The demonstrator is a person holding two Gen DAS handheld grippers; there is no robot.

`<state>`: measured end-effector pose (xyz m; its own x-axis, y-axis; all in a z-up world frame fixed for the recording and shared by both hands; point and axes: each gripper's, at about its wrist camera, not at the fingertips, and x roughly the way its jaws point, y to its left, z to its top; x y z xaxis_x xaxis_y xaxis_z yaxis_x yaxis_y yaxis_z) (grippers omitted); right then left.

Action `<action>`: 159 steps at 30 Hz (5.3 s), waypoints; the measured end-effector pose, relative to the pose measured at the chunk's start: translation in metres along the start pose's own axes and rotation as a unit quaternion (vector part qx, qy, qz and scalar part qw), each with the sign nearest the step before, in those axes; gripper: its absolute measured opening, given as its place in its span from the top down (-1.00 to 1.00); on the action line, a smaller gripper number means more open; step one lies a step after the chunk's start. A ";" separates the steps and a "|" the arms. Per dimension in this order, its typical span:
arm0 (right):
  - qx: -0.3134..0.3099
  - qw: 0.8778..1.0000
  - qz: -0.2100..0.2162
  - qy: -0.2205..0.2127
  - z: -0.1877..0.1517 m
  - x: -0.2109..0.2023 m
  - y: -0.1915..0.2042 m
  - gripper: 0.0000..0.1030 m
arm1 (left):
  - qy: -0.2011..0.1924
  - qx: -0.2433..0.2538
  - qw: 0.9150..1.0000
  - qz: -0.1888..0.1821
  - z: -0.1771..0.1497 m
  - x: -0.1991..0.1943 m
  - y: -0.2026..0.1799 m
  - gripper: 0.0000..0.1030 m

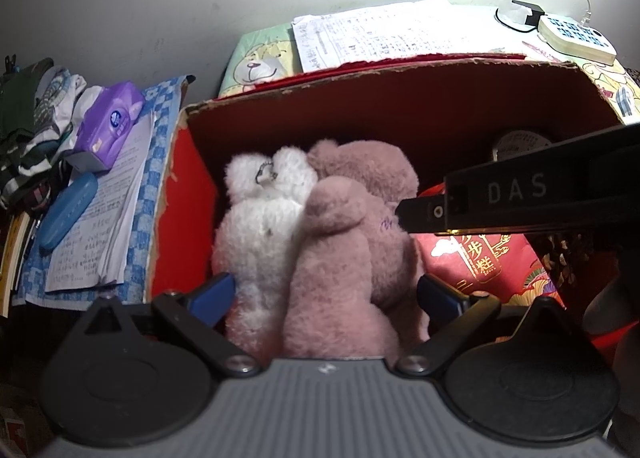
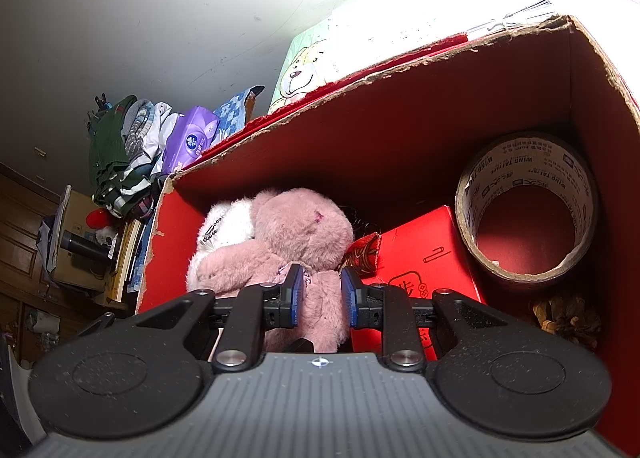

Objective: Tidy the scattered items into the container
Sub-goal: 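Hold the bear in place, then open both grippers and lift away, then move both grippers from the box toward the yellow tiger plush, then close both grippers on the yellow tiger plush's pink belly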

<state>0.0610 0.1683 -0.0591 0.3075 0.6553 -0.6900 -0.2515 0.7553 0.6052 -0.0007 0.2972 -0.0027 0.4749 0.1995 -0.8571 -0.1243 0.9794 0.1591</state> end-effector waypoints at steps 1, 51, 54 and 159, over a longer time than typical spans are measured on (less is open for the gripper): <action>0.000 1.000 0.000 0.000 0.000 0.000 0.000 0.52 | 0.000 0.000 1.000 0.000 0.000 0.000 0.000 -0.90; 0.001 1.000 0.000 0.000 -0.001 -0.007 0.000 0.52 | 0.023 0.006 0.999 0.025 0.000 0.005 -0.005 -0.95; 0.007 1.000 -0.004 0.001 0.000 -0.007 -0.001 0.47 | 0.026 0.005 0.999 0.031 0.001 0.005 -0.006 -0.97; 0.200 0.965 0.021 -0.170 -0.005 -0.206 -0.351 -0.34 | 0.052 0.031 0.943 -0.328 0.067 0.041 -0.380 -0.97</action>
<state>0.0816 -0.2316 -0.1316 0.6058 0.5913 -0.5324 0.0831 0.6185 0.7814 0.1247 -0.0650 -0.0655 0.3429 -0.4513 -0.8239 0.2186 0.8913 -0.3972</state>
